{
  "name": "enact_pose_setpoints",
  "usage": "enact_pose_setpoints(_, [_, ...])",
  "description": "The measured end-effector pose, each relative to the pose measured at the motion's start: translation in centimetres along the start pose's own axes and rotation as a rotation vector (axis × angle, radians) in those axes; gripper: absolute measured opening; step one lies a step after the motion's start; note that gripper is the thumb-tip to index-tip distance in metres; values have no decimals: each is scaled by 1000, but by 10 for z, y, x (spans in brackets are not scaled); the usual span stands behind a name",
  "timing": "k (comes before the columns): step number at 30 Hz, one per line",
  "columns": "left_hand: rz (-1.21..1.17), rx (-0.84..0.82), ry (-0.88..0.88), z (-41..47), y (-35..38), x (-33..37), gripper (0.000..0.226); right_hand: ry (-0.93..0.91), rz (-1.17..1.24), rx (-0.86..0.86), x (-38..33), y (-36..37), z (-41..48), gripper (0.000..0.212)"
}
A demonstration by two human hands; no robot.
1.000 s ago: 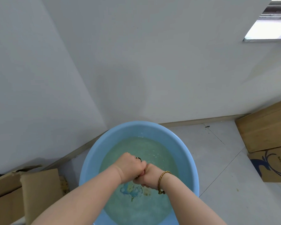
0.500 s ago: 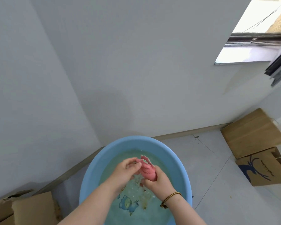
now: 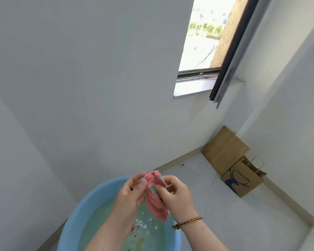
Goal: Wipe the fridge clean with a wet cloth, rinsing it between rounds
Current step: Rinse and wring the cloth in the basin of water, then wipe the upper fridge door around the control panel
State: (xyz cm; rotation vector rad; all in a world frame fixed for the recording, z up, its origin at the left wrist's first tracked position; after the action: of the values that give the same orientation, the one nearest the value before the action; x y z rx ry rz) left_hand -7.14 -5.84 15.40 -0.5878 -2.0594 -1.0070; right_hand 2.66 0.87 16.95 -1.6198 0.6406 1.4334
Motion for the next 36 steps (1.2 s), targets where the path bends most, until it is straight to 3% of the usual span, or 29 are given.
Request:
enact_pose_setpoints(3, [114, -132, 28, -19, 42, -4, 37, -63, 52, 100, -22, -40, -22, 27])
enact_pose_setpoints(9, [387, -288, 56, -75, 130, -27, 16, -65, 195, 249, -55, -147, -102, 21])
enact_pose_setpoints(14, [582, -483, -10, -131, 199, -60, 14, -27, 140, 418, -67, -246, -183, 21])
enact_pose_setpoints(19, [646, -638, 64, -196, 277, -86, 28, -30, 120, 591, -76, -327, -267, 20])
enact_pose_setpoints(29, [786, -1001, 176, -282, 426, -121, 17, -90, 277, 905, -105, -452, -379, 18])
enact_pose_setpoints(32, [867, -1038, 159, -288, 466, -144, 9, -61, 190, 1008, -106, -489, -403, 18])
enact_pose_setpoints(36, [796, -1057, 58, -296, 520, -180, 10, 4, -12, 1152, -99, -533, -420, 15])
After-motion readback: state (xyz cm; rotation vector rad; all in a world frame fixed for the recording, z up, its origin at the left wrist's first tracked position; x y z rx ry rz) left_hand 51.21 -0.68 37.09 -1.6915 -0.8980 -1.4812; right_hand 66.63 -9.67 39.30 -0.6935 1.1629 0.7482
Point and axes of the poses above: each hand's wrist, its own z-axis towards the middle knuckle, its own y-axis out of the palm, x = y × z, the point moved 2 cm from there along z, towards the middle knuckle, and after that the axes turned 6 degrees about -y, right-handed, at the moved point
